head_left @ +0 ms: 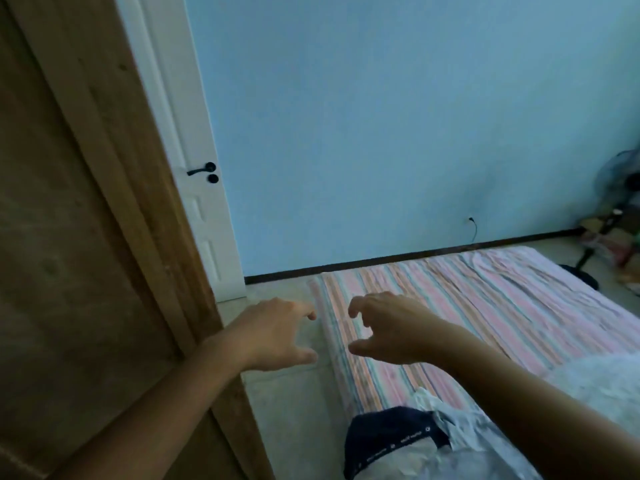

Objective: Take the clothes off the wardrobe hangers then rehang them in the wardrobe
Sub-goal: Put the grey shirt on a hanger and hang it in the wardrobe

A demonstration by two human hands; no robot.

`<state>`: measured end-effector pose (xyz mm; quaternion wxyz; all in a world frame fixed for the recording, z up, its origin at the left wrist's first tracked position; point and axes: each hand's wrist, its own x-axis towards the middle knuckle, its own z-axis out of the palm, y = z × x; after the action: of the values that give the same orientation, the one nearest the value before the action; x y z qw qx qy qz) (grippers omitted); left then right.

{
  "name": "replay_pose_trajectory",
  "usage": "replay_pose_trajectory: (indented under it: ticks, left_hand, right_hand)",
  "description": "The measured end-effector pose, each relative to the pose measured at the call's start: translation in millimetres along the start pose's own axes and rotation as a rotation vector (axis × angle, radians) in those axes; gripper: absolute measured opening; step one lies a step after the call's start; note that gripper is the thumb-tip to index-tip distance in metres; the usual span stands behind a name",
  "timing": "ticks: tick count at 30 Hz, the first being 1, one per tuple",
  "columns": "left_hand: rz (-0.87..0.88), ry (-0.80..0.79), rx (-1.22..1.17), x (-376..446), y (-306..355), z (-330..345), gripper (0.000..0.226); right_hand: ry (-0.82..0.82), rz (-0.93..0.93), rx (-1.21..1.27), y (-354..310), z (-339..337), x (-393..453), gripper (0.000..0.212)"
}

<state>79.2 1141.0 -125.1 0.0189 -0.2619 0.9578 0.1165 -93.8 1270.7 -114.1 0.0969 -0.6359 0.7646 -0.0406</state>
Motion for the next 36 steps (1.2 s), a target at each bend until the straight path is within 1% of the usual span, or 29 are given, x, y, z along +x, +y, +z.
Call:
replay_pose_trajectory:
  ticks: [5, 8, 11, 13, 17, 23, 26, 29, 33, 36]
  left_hand:
    - [0.215, -0.014, 0.009, 28.4, 16.8, 11.0, 0.060]
    - [0.302, -0.031, 0.016, 40.2, 28.1, 21.9, 0.060]
    - [0.398, -0.082, 0.008, 52.9, 47.1, 36.7, 0.057]
    - [0.453, -0.092, -0.002, 60.8, 62.5, 47.2, 0.053]
    - [0.542, -0.121, -0.011, 79.3, 102.8, 70.1, 0.047]
    - [0.661, -0.120, -0.025, 119.1, 186.8, 115.9, 0.035]
    - [0.667, -0.150, -0.024, 144.3, 232.0, 148.9, 0.032]
    - [0.702, -0.182, 0.029, 169.2, 281.4, 188.8, 0.031]
    - [0.789, -0.253, 0.108, 199.0, 353.0, 247.9, 0.031]
    - [0.795, -0.324, 0.158, 223.0, 400.2, 292.3, 0.030]
  right_hand:
    - [0.025, 0.239, 0.046, 16.0, 20.2, -36.6, 0.054]
    - [0.003, 0.366, 0.083, 24.5, 30.6, -64.2, 0.055]
    - [-0.019, 0.513, 0.202, 36.6, 34.6, -101.6, 0.056]
    - [0.015, 0.592, 0.256, 47.7, 34.5, -125.8, 0.054]
    - [0.073, 0.761, 0.289, 77.4, 36.6, -175.3, 0.051]
    - [0.131, 1.030, 0.319, 150.4, 65.7, -256.5, 0.043]
    - [0.134, 1.103, 0.298, 187.0, 95.0, -285.3, 0.040]
    - [0.103, 1.154, 0.304, 226.6, 128.2, -306.8, 0.035]
    - [0.051, 1.180, 0.348, 282.6, 168.5, -326.9, 0.028]
    - [0.041, 1.188, 0.363, 323.8, 198.8, -338.9, 0.024]
